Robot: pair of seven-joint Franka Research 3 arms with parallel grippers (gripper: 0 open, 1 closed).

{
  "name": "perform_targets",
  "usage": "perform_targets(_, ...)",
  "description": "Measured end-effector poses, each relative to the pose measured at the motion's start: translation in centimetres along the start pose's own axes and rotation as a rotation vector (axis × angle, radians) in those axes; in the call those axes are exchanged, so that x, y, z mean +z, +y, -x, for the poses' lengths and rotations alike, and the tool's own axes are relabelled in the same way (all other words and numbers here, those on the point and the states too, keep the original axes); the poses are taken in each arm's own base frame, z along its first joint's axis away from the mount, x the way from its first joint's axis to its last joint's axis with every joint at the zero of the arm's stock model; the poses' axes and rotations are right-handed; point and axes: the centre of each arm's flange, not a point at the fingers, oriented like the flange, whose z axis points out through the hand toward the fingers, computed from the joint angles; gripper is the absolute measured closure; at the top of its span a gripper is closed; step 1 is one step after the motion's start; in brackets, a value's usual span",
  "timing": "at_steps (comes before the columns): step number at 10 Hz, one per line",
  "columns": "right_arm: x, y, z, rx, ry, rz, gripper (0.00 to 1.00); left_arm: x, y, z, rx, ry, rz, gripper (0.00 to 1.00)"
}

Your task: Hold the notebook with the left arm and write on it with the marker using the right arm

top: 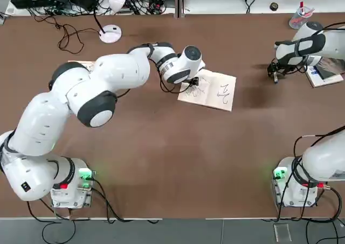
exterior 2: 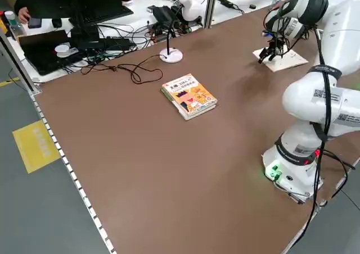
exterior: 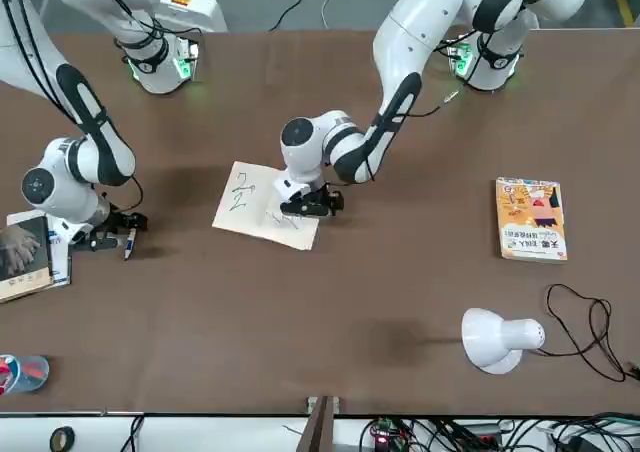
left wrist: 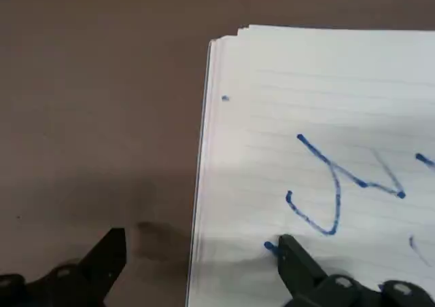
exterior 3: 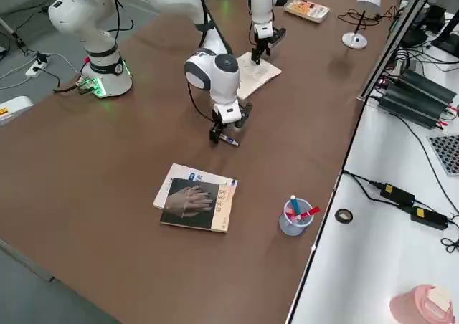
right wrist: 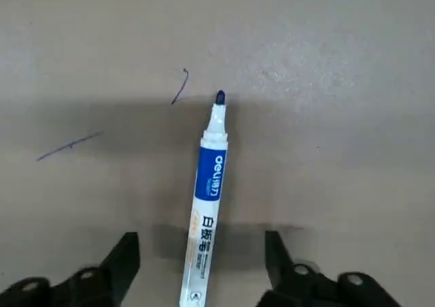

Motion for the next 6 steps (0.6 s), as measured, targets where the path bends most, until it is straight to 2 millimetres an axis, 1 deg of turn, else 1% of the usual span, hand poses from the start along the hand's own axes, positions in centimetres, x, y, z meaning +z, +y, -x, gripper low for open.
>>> perform_targets(6,0.41,0.06,-0.19,0.000,0.022,0.005,0.19,0.01,0.00,0.00,0.000,0.000,0.000,0.00)
